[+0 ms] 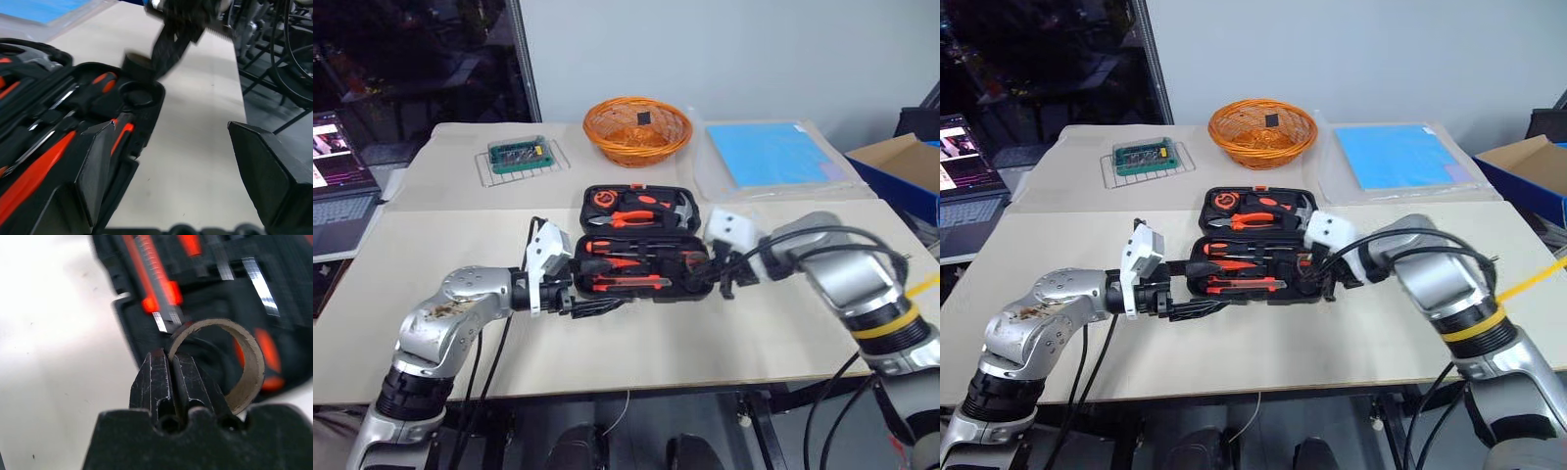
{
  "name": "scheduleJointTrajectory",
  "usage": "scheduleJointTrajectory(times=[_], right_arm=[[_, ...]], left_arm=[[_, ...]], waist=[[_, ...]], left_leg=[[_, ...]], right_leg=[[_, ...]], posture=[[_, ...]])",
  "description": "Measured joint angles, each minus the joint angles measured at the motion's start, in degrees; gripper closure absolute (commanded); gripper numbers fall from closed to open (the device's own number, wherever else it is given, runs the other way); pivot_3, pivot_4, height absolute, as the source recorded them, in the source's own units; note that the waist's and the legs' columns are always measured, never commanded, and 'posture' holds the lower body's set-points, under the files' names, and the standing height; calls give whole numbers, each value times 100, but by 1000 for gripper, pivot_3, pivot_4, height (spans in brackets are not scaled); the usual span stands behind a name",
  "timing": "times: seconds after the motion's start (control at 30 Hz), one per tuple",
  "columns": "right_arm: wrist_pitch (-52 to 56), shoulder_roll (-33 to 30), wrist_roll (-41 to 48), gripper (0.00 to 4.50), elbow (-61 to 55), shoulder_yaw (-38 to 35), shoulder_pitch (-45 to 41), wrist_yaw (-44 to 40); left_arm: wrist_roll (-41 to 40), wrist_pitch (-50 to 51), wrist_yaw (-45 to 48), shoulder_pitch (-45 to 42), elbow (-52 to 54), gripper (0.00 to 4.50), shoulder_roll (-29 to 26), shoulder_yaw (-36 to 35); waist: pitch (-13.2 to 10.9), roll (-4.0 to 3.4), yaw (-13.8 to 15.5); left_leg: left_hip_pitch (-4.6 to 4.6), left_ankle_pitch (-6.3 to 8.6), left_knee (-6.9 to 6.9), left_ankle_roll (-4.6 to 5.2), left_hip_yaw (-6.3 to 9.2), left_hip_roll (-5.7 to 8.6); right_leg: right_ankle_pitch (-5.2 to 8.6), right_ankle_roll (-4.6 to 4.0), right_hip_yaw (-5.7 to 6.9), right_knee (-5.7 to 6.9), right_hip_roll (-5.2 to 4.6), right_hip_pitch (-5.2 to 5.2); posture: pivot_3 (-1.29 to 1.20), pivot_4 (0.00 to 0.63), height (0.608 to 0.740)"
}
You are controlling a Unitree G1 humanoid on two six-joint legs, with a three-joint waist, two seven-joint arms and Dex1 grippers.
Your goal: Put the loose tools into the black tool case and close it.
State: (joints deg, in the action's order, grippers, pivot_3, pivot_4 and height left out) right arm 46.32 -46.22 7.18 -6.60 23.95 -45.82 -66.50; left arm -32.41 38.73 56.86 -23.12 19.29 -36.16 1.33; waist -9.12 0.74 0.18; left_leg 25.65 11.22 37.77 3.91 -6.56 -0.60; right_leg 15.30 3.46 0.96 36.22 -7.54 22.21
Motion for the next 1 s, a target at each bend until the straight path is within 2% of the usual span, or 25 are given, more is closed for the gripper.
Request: scheduleJointTrajectory(times=[0.17,0.43,0.7,0.87,1.0], right_arm=[[-21,51,-263,4476,15,390,-1,6],[-322,49,-606,4476,350,559,-127,-186],[-579,156,-715,1947,840,649,-392,-450],[-458,235,-348,1947,806,389,-344,-689],[-412,567,161,1947,630,-518,-291,-367]], left_arm=[[73,-97,-51,172,4,546,0,2],[75,-104,-198,262,56,546,1,5],[77,-105,-255,305,124,546,-11,5],[75,-86,-441,316,107,546,-10,-32],[-66,433,-1089,-92,-290,546,404,-236]], waist=[[-1,2,-17],[-1,2,-15],[0,2,-7],[-1,3,-10],[-3,7,6]], left_leg=[[4,-5,-2,-6,-5,-5],[3,-3,0,0,-6,-4],[1,-16,0,14,-6,-4],[9,-25,0,30,-11,-5],[27,-31,9,41,-8,-8]], right_leg=[[-1,0,2,0,5,7],[-1,0,9,-1,7,3],[-1,0,36,-3,10,-1],[-1,0,49,-2,5,-5],[-4,-2,60,14,9,-2]], posture=[[0,150,740],[0,150,740],[0,150,740],[0,150,740],[0,150,740]])
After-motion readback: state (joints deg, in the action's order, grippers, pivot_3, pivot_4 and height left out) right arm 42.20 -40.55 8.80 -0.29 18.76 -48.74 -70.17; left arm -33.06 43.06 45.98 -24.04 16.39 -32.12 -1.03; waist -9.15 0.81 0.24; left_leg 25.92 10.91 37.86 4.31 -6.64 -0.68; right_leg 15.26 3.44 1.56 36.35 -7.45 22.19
